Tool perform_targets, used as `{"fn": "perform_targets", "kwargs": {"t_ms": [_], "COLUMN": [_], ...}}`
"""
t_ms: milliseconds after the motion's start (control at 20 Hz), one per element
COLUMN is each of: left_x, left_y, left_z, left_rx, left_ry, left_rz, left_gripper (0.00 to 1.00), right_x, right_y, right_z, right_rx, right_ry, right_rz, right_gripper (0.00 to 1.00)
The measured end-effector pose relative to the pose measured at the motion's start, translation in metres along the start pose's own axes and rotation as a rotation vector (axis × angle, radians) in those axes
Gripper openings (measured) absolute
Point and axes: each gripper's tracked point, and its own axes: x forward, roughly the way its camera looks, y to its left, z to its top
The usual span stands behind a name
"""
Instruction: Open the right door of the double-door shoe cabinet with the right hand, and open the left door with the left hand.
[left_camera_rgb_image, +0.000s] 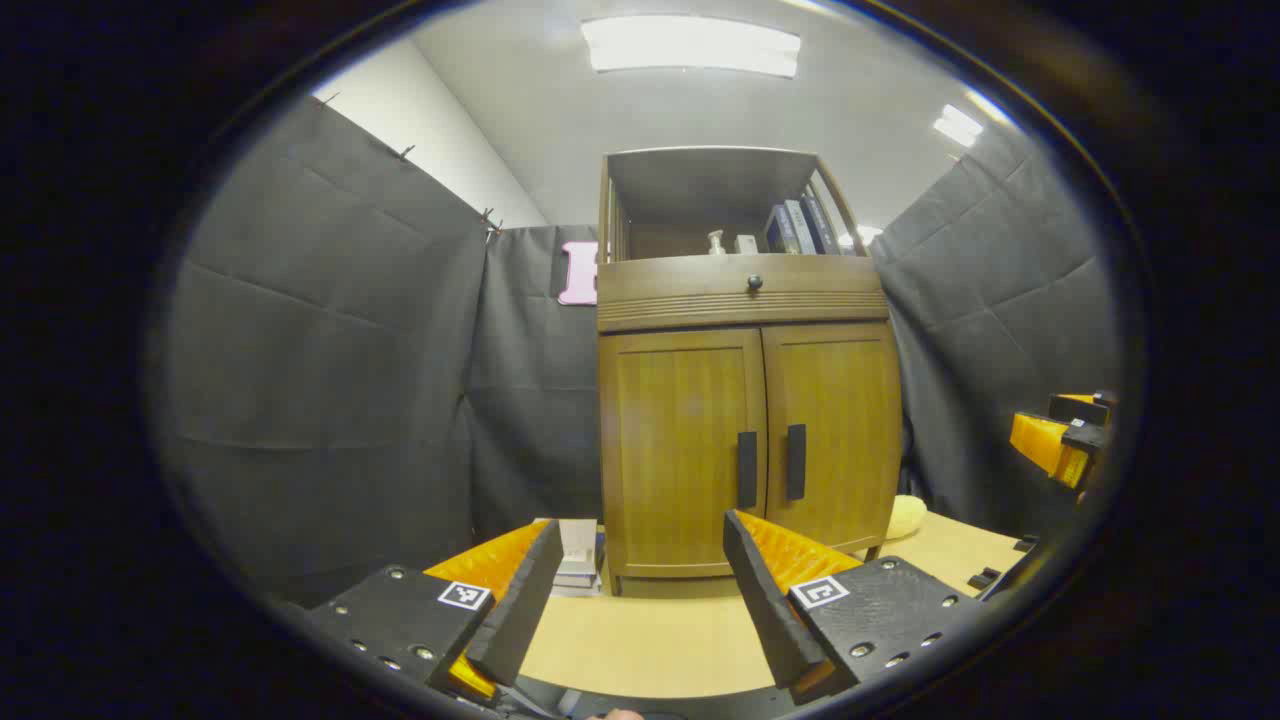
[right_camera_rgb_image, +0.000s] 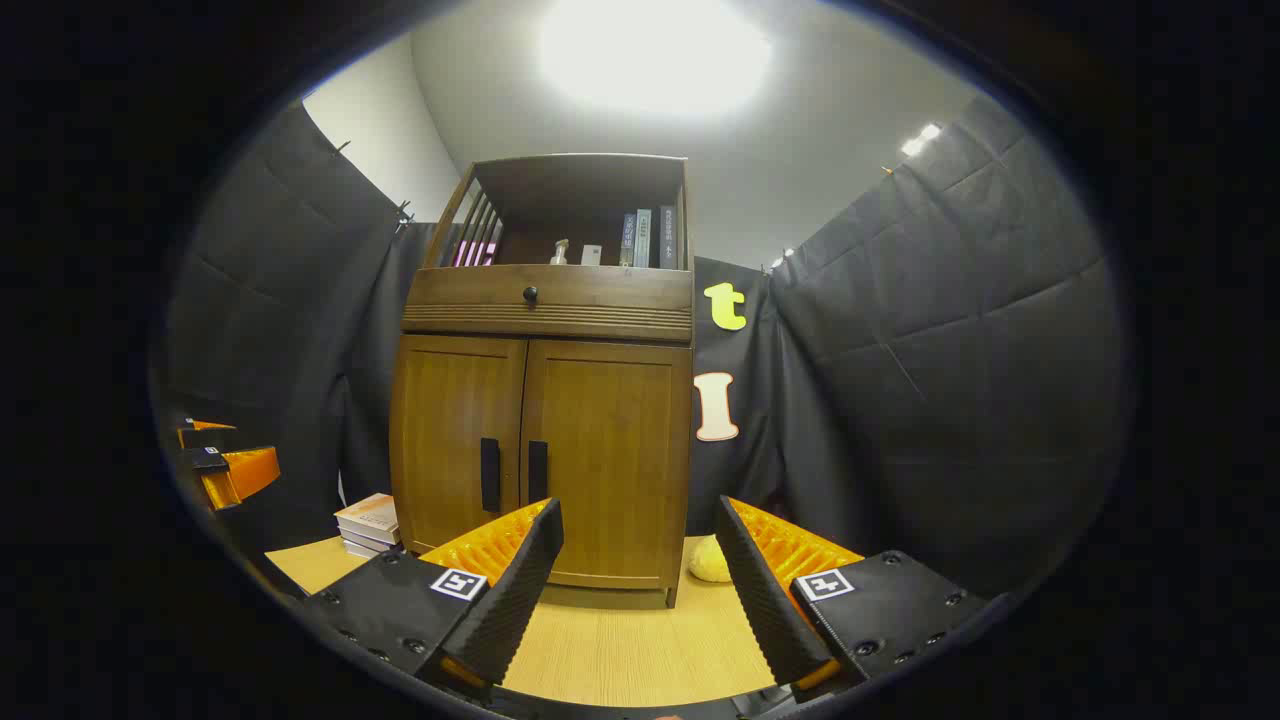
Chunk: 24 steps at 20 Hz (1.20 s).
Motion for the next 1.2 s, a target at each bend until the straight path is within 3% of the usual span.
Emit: {"fn": "perform_targets", "kwargs": {"t_ms": [850, 1200], "left_x": [-0.001, 0.002], "left_y": [0.002, 0.004], "left_z": [0.003, -0.004], "left_rx": [0.004, -0.020], "left_ry": [-0.016, 0.004], "left_rz": [0.010, 0.021], "left_gripper": [0.94, 0.93], "right_x": [0.001, 0.044], "right_y": [0.012, 0.037], "right_z": [-0.002, 0.005], "right_rx": [0.025, 0.026], "right_ry": [0.007, -0.012], "right_rz": [0.003, 0.042], "right_gripper": [0.96, 0.96]}}
